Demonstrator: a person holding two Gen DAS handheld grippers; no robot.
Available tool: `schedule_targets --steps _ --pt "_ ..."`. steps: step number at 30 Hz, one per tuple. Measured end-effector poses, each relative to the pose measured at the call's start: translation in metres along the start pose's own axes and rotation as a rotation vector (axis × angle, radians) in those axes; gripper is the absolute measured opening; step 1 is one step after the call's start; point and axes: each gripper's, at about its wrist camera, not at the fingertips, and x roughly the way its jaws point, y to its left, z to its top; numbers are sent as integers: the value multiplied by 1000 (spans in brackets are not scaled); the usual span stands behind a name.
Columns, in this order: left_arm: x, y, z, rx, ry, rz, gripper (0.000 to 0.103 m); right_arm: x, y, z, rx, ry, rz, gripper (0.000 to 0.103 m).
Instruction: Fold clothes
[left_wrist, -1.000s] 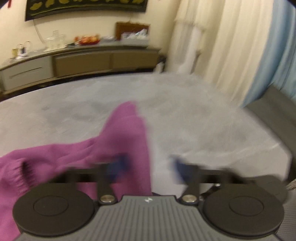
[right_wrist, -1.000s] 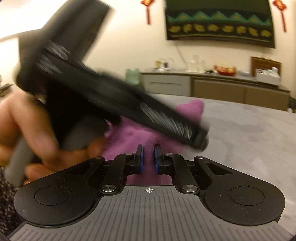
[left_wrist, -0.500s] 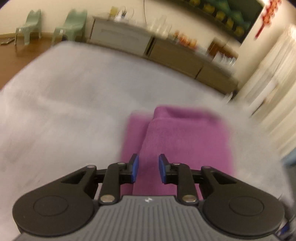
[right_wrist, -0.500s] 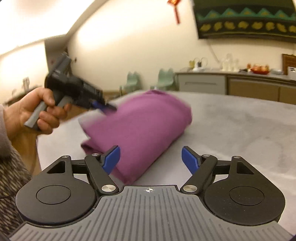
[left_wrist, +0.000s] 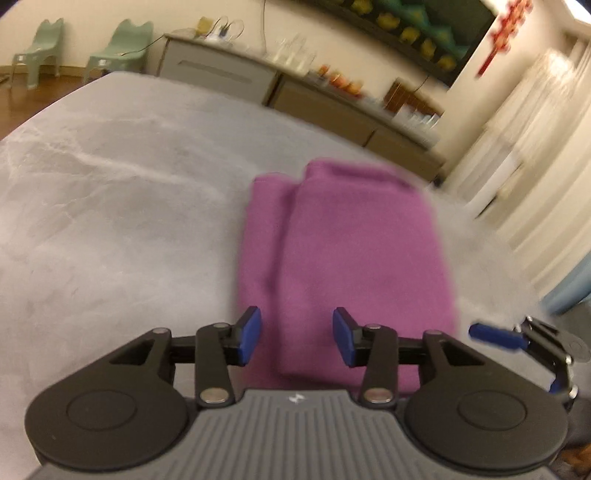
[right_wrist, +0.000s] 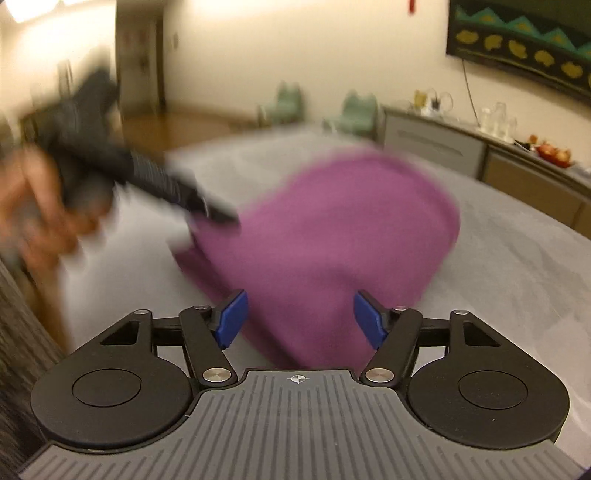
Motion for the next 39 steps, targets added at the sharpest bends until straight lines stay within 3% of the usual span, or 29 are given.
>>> schedule_targets --steps 1,3,6,8,10,11,13,16,18,19,21,23,25,27,30,31,35,37,39 --pt "-2 -4 1 12 -9 -9 49 -6 -9 10 40 -32 -1 80" --pt "1 -13 2 48 -4 -8 54 -19 -27 30 119 -95 -2 84" --pt "20 -20 -1 94 37 79 52 25 -81 49 273 -32 -71 86" --pt "29 -20 -6 123 42 111 43 64 -113 45 394 57 -107 70" --pt "31 -21 -12 152 37 124 41 94 -137 46 504 86 -37 34" --pt "29 -21 -13 159 36 118 41 103 -144 50 533 95 -24 34" --pt "25 -18 -15 162 37 96 41 119 -141 53 511 144 -39 34" --pt "15 -6 -11 103 27 57 41 123 -118 69 349 182 -130 34" --pt "4 0 -7 62 -21 72 46 107 -104 75 269 141 -203 41" --pt "-2 3 -6 36 -50 94 49 98 -97 79 229 118 -240 52" --pt "-6 14 -4 -34 -68 95 49 66 -79 81 208 28 -308 54" --pt "2 23 -4 -92 -30 63 47 41 -58 75 189 -22 -208 53" --pt "18 19 -10 -108 30 39 47 41 -35 59 118 65 -91 42" --pt "24 6 -19 -96 35 12 49 53 -30 42 33 160 -127 42" --pt "20 -15 -26 -58 38 -101 45 54 -57 36 52 168 -294 68" --pt "18 -22 -29 -46 39 -139 45 52 -66 36 77 172 -355 67" --pt "9 5 -16 -185 -52 -139 43 11 -29 48 -39 73 -403 66" --pt "14 15 -9 -255 -73 -194 43 -16 5 52 -96 -15 -289 89" --pt "23 13 -1 -266 -88 -230 44 -19 34 47 -180 -21 -232 90"
